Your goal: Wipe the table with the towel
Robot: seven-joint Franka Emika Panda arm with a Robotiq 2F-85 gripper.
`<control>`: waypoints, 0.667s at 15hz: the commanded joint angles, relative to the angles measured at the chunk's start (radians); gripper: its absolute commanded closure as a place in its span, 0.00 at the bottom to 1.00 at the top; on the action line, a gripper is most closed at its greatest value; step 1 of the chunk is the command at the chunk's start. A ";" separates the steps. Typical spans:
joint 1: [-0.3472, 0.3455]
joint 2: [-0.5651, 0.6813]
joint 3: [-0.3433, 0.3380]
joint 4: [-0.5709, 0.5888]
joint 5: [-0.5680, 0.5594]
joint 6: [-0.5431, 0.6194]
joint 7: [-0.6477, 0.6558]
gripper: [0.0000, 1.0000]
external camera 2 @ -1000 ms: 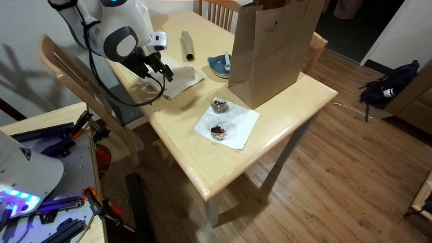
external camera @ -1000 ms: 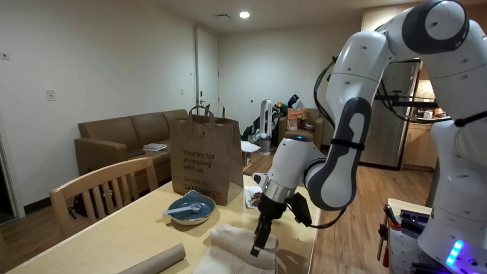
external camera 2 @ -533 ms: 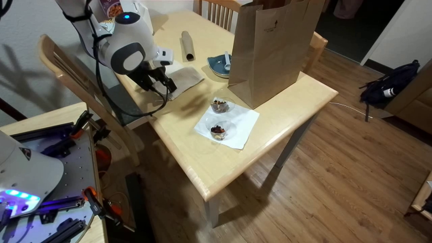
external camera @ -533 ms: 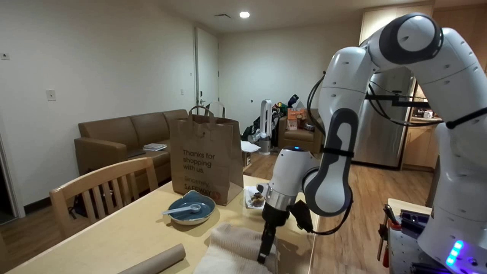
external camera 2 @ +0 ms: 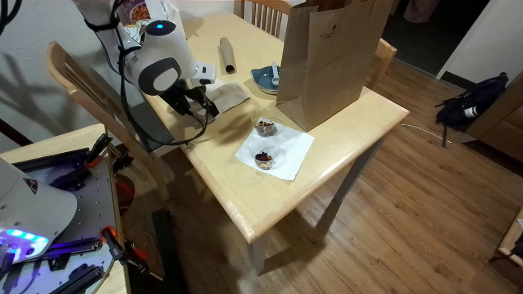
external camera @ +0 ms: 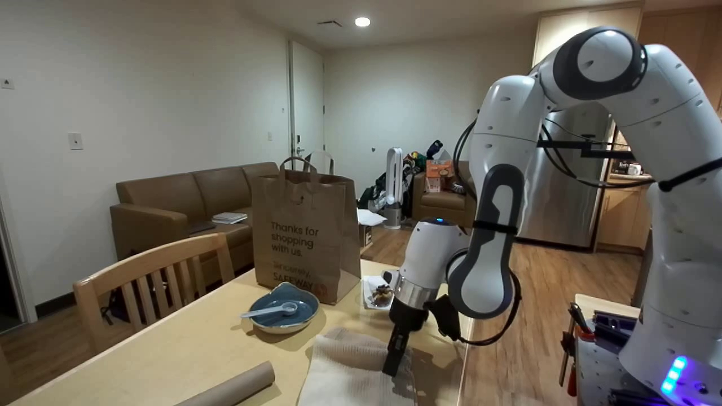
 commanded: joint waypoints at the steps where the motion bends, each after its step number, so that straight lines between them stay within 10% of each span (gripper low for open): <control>1: 0.181 -0.009 -0.190 -0.024 0.080 0.003 0.070 0.85; 7: 0.645 0.071 -0.626 -0.038 0.260 -0.009 0.240 0.96; 10: 0.798 0.100 -0.728 -0.044 0.317 -0.107 0.321 0.97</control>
